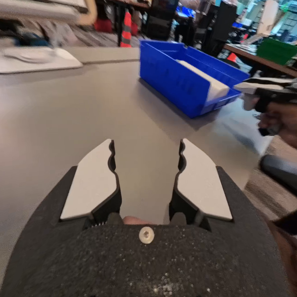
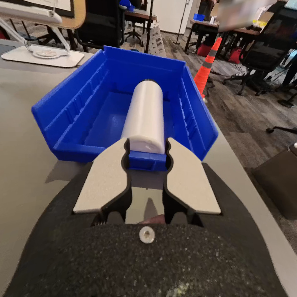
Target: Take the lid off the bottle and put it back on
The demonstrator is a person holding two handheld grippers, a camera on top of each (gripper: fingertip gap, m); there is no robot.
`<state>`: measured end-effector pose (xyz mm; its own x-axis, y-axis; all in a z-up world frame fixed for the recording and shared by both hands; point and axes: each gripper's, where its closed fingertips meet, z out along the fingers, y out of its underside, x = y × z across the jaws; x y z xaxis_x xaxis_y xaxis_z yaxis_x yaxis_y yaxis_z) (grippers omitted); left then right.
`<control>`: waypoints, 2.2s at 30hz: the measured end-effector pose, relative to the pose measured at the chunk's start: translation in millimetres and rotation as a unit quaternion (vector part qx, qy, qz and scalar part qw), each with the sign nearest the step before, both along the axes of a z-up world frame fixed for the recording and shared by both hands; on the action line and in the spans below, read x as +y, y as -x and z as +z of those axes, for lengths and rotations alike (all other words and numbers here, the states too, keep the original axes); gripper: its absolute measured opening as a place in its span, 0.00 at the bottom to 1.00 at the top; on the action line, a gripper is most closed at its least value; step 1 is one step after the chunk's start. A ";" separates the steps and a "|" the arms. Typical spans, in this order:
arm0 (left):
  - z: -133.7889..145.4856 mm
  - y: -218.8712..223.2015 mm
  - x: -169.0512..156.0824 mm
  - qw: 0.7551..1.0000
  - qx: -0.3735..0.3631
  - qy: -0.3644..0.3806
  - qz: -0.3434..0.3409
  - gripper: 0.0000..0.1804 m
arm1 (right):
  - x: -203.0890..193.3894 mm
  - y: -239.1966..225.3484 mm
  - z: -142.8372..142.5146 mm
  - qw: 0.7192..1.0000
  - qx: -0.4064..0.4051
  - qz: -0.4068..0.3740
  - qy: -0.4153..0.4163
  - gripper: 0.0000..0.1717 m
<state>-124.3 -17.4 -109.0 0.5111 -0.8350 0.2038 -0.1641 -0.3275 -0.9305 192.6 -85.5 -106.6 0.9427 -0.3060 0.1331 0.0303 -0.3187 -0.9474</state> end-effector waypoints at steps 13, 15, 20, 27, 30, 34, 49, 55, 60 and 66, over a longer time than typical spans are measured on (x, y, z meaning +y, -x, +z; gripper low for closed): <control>-29.9 -228.6 17.8 0.990 0.108 0.048 0.083 0.11 | -20.5 -67.5 -17.6 0.990 0.098 -0.105 -0.007 0.36; -29.8 -215.4 26.1 0.983 0.120 0.038 0.135 0.06 | -16.6 -65.3 -22.8 0.989 0.105 -0.107 0.001 0.32; -28.4 -186.3 28.0 0.978 0.121 0.035 0.165 0.02 | -1.3 -43.7 -19.0 0.993 0.077 -0.089 0.006 0.06; 2.0 -99.0 53.4 0.971 0.106 -0.004 0.216 0.01 | 30.9 37.0 8.7 0.997 0.062 -0.039 -0.041 0.02; 17.5 -38.2 75.5 0.959 0.108 -0.021 0.260 0.01 | 62.4 91.7 20.5 0.996 0.062 -0.003 -0.069 0.02; 17.9 35.5 105.5 0.949 0.114 -0.021 0.294 0.01 | 107.3 162.7 17.9 0.995 0.066 0.041 -0.063 0.02; 9.3 109.8 110.7 0.975 0.006 0.083 0.204 0.38 | 137.3 247.7 -1.0 0.984 0.047 0.170 -0.023 0.18; 79.0 248.6 114.1 0.956 -0.007 -0.023 0.293 0.40 | 76.2 288.9 20.3 0.940 0.042 0.323 -0.102 0.21; 13.8 378.1 174.1 0.914 0.122 0.054 0.384 0.46 | 60.3 360.9 13.8 0.914 0.048 0.398 -0.058 0.27; -33.6 383.5 199.7 0.927 0.087 0.114 0.346 0.21 | 54.9 442.5 -11.4 0.896 0.060 0.441 0.014 0.34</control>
